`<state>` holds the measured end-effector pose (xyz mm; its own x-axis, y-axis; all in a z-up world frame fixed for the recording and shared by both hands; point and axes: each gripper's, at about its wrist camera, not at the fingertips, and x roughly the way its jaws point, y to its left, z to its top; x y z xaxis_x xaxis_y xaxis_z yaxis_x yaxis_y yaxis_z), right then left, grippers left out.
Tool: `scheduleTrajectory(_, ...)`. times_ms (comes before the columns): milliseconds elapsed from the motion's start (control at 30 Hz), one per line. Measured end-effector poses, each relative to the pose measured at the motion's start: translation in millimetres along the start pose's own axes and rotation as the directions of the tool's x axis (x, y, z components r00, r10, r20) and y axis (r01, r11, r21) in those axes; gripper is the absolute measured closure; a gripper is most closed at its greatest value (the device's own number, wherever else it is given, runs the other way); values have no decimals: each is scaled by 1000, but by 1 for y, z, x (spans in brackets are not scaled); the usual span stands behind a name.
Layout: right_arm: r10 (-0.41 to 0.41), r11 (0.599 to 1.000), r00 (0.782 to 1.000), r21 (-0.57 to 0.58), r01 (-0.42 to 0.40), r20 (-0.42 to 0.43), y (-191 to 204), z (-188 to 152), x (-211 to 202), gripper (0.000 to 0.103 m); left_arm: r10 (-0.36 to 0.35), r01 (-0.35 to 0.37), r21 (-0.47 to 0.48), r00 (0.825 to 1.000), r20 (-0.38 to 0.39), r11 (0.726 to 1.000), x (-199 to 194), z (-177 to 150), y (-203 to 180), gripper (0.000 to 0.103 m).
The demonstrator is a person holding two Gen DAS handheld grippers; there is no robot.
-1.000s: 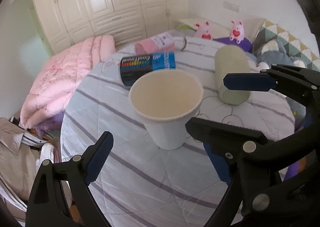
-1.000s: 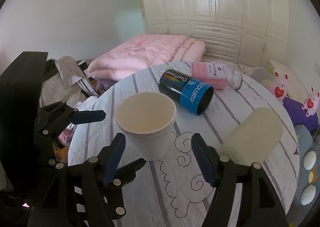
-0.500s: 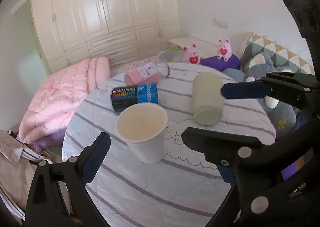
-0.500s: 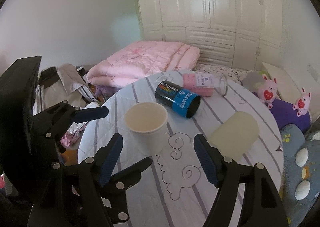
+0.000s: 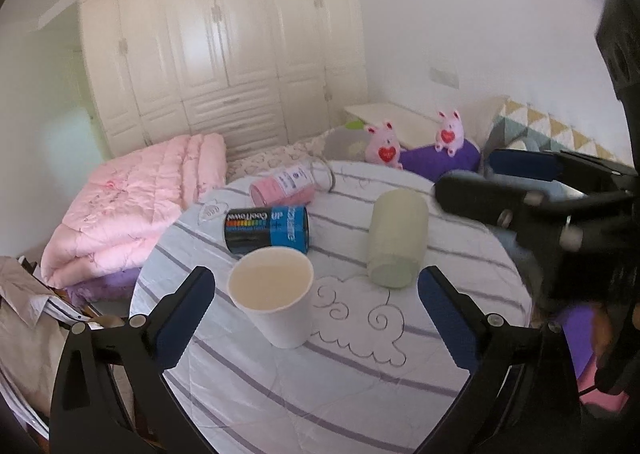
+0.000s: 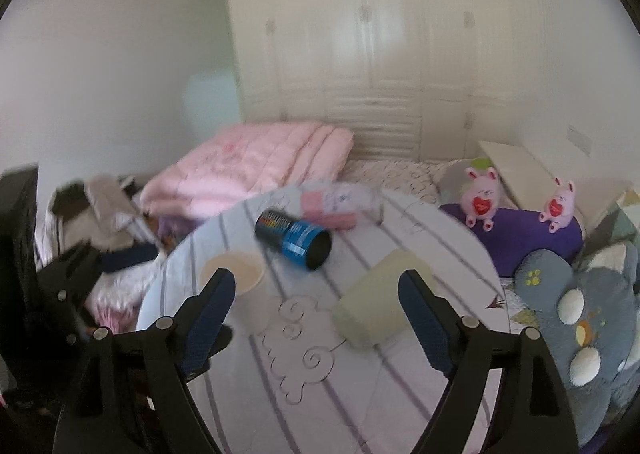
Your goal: Flip cup upright
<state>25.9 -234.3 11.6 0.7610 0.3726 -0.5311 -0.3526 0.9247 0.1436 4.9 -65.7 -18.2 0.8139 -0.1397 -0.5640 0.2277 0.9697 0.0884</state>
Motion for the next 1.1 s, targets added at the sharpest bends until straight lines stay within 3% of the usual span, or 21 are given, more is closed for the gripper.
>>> scheduleTrajectory(200, -92, 996, 992, 24, 90, 89, -17, 8, -12, 18, 13, -9, -89, 999, 46, 996, -11, 2, 8, 0)
scheduleTrajectory(467, -152, 988, 987, -1, 152, 48, -21, 8, 5, 17, 20, -17, -157, 1000, 14, 987, -10, 8, 12, 0)
scheduleTrajectory(767, -137, 991, 991, -11, 137, -5, -26, 0, 14, 17, 12, -29, -243, 997, -72, 970, 5, 11, 21, 0)
scheduleTrajectory(1100, -122, 992, 992, -47, 121, -9, -14, 0, 22, 17, 50, -50, -241, 999, -7, 969, 4, 15, 22, 0)
